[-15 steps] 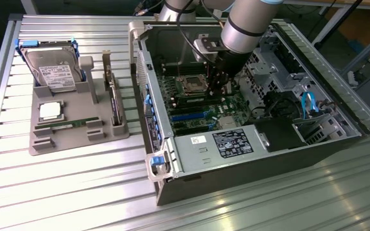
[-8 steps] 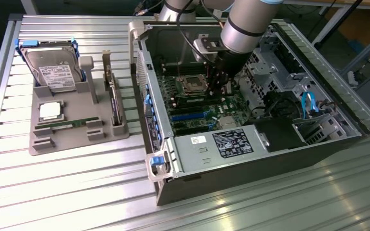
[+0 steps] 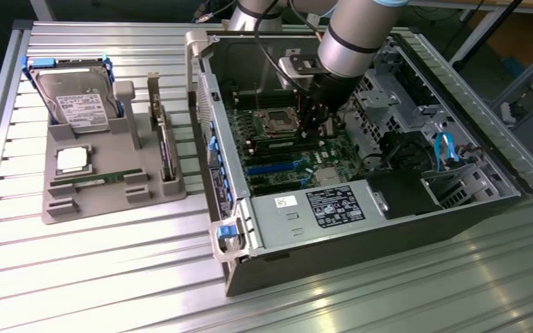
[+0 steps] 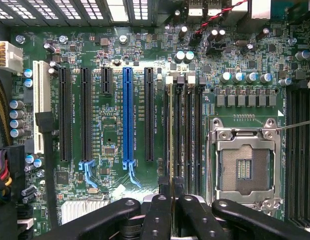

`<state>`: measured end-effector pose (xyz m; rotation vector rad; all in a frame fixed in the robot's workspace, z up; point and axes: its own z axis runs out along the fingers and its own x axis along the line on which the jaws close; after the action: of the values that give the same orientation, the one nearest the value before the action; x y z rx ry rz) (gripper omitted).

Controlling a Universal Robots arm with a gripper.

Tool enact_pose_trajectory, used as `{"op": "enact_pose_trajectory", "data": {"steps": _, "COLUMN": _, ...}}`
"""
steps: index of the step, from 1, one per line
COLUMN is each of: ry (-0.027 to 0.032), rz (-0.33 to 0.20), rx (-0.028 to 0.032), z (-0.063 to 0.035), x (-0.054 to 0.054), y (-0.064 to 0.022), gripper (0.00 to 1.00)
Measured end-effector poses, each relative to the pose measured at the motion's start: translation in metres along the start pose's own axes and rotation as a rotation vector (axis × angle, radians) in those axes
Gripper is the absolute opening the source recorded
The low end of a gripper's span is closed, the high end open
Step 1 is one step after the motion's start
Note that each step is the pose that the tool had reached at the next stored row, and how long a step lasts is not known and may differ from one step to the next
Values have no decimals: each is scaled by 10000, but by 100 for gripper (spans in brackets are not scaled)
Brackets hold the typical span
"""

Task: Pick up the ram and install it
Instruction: 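Insert the ram into the slot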

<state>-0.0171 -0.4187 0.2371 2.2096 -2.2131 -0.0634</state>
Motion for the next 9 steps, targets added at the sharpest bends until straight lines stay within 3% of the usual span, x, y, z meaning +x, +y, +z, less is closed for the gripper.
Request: {"op": "enact_pose_trajectory", "data": {"steps": 9, "ry": 0, "rz": 0, "rx": 0, "z": 58, "x": 1, "y": -2, "gripper": 12}}
